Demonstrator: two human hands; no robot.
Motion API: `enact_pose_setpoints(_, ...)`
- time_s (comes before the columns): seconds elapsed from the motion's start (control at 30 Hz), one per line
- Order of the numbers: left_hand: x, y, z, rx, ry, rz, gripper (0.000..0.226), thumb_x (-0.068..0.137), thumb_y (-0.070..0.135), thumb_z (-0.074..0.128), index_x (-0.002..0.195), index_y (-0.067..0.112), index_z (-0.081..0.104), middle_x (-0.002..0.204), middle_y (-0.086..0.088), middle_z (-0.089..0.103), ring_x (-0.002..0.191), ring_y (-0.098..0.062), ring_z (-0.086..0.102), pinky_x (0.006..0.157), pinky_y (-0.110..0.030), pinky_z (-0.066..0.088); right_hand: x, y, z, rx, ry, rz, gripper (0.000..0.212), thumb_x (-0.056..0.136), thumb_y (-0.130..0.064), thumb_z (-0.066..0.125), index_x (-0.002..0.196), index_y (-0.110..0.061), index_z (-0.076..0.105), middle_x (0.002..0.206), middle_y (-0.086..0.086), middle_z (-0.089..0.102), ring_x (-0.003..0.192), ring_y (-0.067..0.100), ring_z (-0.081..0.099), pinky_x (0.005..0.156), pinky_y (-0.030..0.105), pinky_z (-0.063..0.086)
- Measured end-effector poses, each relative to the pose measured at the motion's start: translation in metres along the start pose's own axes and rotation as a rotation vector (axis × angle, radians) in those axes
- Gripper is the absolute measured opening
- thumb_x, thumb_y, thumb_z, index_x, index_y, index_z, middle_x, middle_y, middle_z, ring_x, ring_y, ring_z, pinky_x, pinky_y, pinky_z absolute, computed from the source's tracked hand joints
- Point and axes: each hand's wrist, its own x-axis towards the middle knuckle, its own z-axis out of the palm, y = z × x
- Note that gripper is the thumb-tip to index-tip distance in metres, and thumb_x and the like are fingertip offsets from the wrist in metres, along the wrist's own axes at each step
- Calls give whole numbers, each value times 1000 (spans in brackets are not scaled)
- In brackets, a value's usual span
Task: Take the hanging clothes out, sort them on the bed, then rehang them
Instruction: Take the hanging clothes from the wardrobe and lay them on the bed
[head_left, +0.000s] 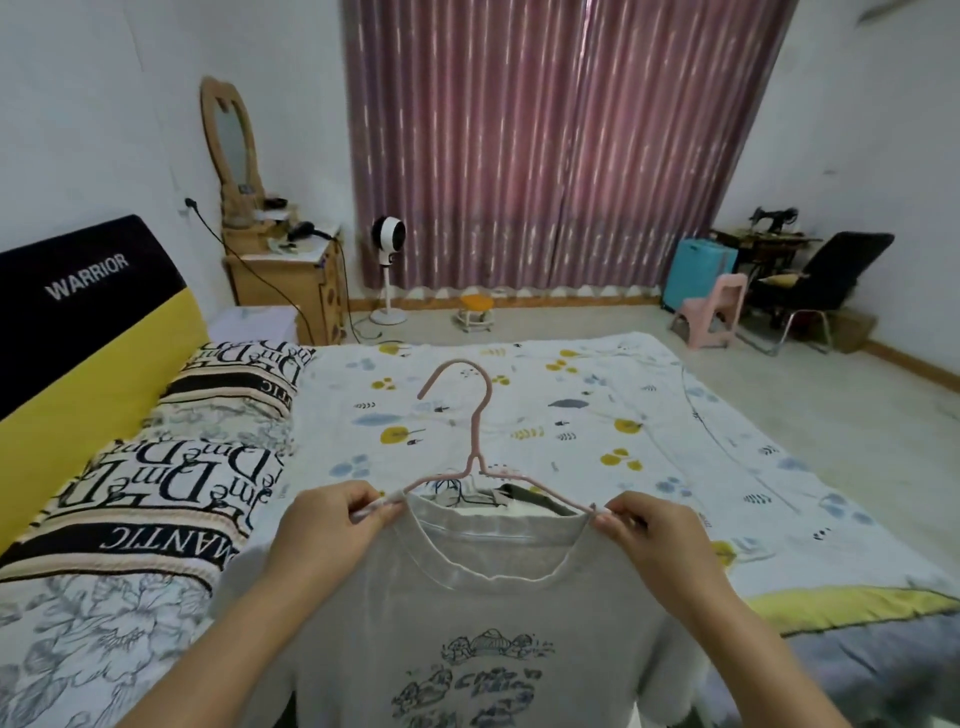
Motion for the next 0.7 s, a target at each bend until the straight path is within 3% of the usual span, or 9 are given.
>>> enact_pose_setpoints(0.2,56,-19,28,-50,-21,-9,20,79,30,71,66,16,66,55,2,56,56,-13,50,52,-27,31,51,9,29,-18,11,56,10,88,-28,63,78,-26,61,66,-14,54,70,10,51,60,15,34)
enact_pose_setpoints(0.3,85,-27,46,-51,-25,-25,20,81,31,69,71,14,67,56,5,55,57,-10,50,51,-26,32,80,16,43,-43,-10,52,13,92,-28,55,81,-25,61,71,-14,56,77,13,54,64,26,37)
enact_pose_setpoints(0.43,126,-40,77,-21,-14,-61,19,81,30,69,72,14,66,60,8,55,62,-13,51,51,-23,32,125,38,66,10,-37,62,24,93,-17,41,89,-24,64,87,-9,62,90,16,56,83,34,41)
enact_pose_setpoints(0.53,157,-52,104,19,-26,-100,19,82,30,68,70,16,63,59,8,54,63,-13,51,50,-20,31,167,61,87,-80,-116,82,21,90,-11,49,100,-22,65,89,-9,58,89,15,55,80,30,40)
enact_pose_setpoints(0.7,214,-82,159,94,-83,-161,30,83,29,66,59,28,48,63,6,56,72,-20,58,55,-27,32,238,101,135,-141,-198,93,11,90,-16,55,87,-25,60,86,-3,62,92,21,60,73,31,39)
